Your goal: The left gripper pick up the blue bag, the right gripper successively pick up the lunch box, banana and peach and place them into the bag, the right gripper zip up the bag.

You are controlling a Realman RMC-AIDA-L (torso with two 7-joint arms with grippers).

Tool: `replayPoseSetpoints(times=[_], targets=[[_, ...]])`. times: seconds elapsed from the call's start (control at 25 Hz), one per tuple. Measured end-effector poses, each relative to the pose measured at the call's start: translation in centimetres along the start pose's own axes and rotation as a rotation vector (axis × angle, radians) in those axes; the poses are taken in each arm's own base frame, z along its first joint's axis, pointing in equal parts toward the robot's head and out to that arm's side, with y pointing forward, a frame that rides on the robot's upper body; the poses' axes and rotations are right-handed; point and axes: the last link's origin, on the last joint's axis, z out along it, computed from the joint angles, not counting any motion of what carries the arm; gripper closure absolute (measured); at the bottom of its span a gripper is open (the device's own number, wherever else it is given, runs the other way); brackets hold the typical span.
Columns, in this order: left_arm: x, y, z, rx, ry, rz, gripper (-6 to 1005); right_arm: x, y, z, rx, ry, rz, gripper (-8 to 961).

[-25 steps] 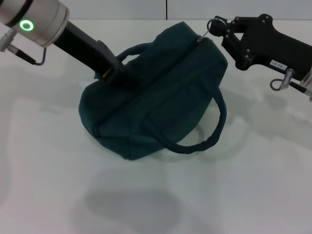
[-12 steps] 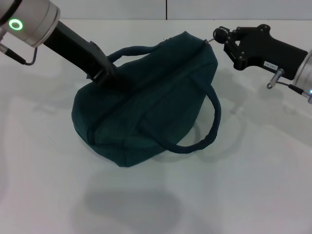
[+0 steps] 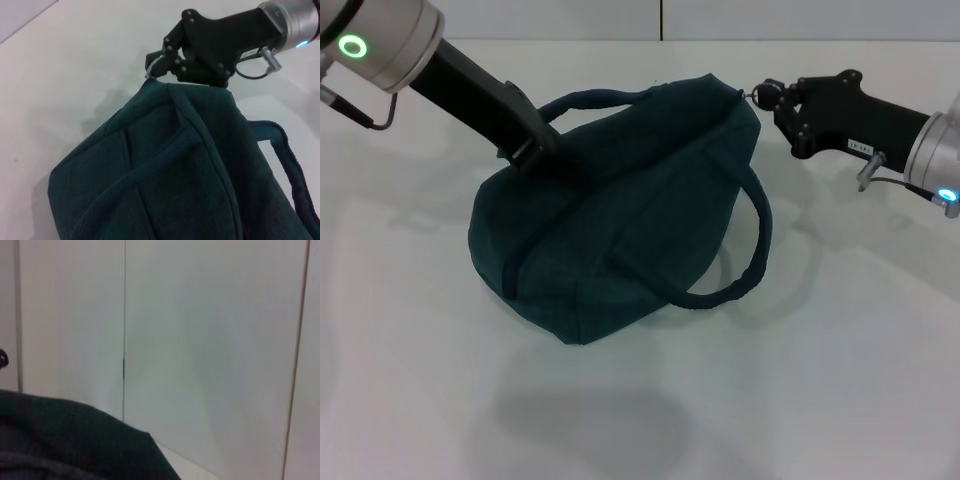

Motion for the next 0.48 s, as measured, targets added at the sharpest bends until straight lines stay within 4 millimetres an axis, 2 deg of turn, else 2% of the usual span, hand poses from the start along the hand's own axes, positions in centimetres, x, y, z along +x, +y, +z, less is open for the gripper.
replayPoseSetpoints(times=[0.48], targets=[[-0.2,0.0,0.0,0.0,0.002,-0.002,956,1.2,0.4,-0.5,-0.002,0.035,0.018,867]])
